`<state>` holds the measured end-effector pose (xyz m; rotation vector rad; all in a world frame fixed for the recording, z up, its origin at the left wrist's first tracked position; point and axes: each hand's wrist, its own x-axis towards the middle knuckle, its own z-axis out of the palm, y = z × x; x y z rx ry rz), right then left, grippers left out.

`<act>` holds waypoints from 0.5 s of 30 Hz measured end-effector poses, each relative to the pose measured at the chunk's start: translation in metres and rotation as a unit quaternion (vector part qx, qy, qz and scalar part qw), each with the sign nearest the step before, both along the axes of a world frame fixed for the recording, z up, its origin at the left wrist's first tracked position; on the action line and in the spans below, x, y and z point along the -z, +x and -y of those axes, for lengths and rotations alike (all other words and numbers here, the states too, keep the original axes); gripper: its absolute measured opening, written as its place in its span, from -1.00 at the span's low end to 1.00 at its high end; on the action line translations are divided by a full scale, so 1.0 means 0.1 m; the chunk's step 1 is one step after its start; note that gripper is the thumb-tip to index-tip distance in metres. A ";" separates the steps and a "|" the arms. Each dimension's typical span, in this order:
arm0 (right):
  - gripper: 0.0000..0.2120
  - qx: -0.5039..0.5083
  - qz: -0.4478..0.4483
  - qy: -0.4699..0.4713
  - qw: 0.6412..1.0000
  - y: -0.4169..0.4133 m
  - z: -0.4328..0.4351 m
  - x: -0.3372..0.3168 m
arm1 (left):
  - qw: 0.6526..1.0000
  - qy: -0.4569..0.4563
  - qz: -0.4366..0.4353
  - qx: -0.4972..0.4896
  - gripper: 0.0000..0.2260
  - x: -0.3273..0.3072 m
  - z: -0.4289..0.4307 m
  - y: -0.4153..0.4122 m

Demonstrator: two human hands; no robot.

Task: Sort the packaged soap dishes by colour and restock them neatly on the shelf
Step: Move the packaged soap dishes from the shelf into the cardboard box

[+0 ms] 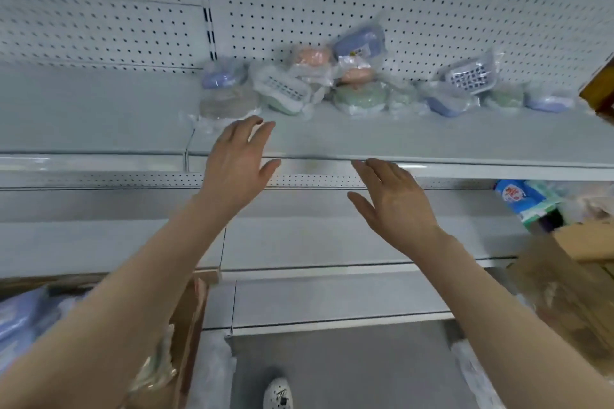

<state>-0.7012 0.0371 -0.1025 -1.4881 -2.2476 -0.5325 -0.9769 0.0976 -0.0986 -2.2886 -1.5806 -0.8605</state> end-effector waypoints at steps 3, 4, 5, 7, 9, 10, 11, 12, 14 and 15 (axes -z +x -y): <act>-0.51 -0.021 -0.003 0.006 1.000 -0.13 -0.61 -0.18 | 0.997 -0.019 -0.026 -0.065 -0.41 -0.09 -0.72 -0.24; -0.51 -0.025 -0.005 0.006 1.000 -0.16 -0.79 -0.23 | 0.995 -0.038 -0.040 -0.086 -0.39 -0.11 -0.92 -0.31; -0.51 -0.029 -0.008 0.005 1.000 -0.19 -0.95 -0.26 | 0.990 -0.067 -0.050 -0.112 -0.37 -0.14 -1.07 -0.37; -0.52 -0.037 -0.006 0.003 0.999 -0.24 -1.24 -0.29 | 0.979 -0.125 -0.055 -0.151 -0.35 -0.14 -1.26 -0.45; -0.50 -0.043 0.005 -0.011 0.999 -0.30 -1.50 -0.30 | 0.971 -0.154 -0.062 -0.172 -0.33 -0.11 -1.36 -0.49; -0.48 -0.046 0.013 -0.020 0.999 -0.34 -1.63 -0.30 | 0.969 -0.161 -0.068 -0.176 -0.32 -0.09 -1.38 -0.51; -0.46 -0.049 0.020 -0.029 0.998 -0.39 -1.77 -0.30 | 0.969 -0.159 -0.070 -0.177 -0.32 -0.08 -1.39 -0.52; -0.44 -0.055 0.023 -0.038 0.998 -0.46 -1.90 -0.30 | 0.971 -0.148 -0.068 -0.176 -0.32 -0.08 -1.38 -0.52; -0.40 -0.061 0.027 -0.072 0.995 -0.65 -2.13 -0.32 | 0.971 -0.134 -0.058 -0.188 -0.34 -0.11 -1.31 -0.50; -0.39 -0.052 0.036 -0.095 0.993 -0.75 -2.24 -0.32 | 0.969 -0.141 -0.051 -0.196 -0.36 -0.13 -1.27 -0.47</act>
